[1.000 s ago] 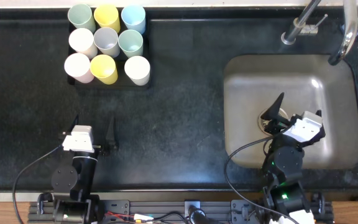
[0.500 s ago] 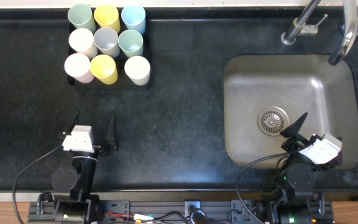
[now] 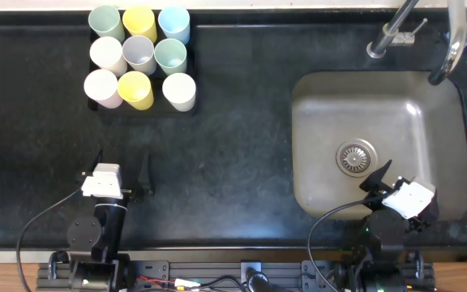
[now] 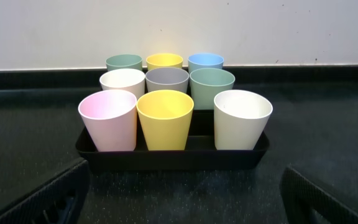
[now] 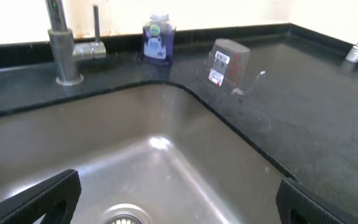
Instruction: Store Cups
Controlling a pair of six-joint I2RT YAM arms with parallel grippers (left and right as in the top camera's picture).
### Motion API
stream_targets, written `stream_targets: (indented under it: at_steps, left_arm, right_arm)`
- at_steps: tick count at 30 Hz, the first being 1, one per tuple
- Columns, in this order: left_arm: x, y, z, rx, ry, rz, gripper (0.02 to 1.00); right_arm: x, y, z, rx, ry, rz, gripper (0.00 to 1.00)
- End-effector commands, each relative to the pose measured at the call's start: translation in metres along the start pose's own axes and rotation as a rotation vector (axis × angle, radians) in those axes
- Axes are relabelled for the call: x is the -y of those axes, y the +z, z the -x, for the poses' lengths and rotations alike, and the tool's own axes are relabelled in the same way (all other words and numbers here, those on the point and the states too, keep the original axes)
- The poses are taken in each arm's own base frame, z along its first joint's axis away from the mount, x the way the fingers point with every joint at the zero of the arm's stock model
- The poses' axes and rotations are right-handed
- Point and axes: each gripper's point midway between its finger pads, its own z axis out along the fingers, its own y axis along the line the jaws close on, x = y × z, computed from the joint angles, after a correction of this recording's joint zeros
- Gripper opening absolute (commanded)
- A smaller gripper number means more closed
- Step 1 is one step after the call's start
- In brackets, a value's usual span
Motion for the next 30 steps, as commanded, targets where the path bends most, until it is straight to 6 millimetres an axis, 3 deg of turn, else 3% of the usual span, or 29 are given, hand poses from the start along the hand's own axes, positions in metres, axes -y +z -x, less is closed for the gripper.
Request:
stream_targets:
  at_steps: [1,7,10,14,19,24,30]
  left_arm:
    - [0.002,0.000,0.000,0.003,0.020,-0.008,0.998]
    - [0.002,0.000,0.000,0.003,0.019,-0.008,0.998]
    - [0.002,0.000,0.000,0.003,0.019,-0.008,0.998]
    - [0.002,0.000,0.000,0.003,0.020,-0.008,0.998]
    - [0.002,0.000,0.000,0.003,0.019,-0.008,0.998]
    - [0.002,0.000,0.000,0.003,0.019,-0.009,0.998]
    - [0.002,0.000,0.000,0.003,0.020,-0.008,0.998]
  right_arm:
    - [0.002,0.000,-0.001,0.001,-0.001,-0.008,0.998]
    - [-0.002,-0.001,0.004,0.017,0.023,0.016,0.996]
    - [-0.042,-0.006,0.027,0.080,0.220,0.257,0.998]
    - [-0.085,-0.015,0.022,0.068,0.283,0.504,0.996]
    - [-0.104,-0.026,0.025,0.074,0.281,0.635,0.998]
    - [-0.136,-0.048,0.026,0.112,0.272,0.869,0.998]
    - [-0.134,-0.047,0.027,0.115,0.276,0.853,0.998]
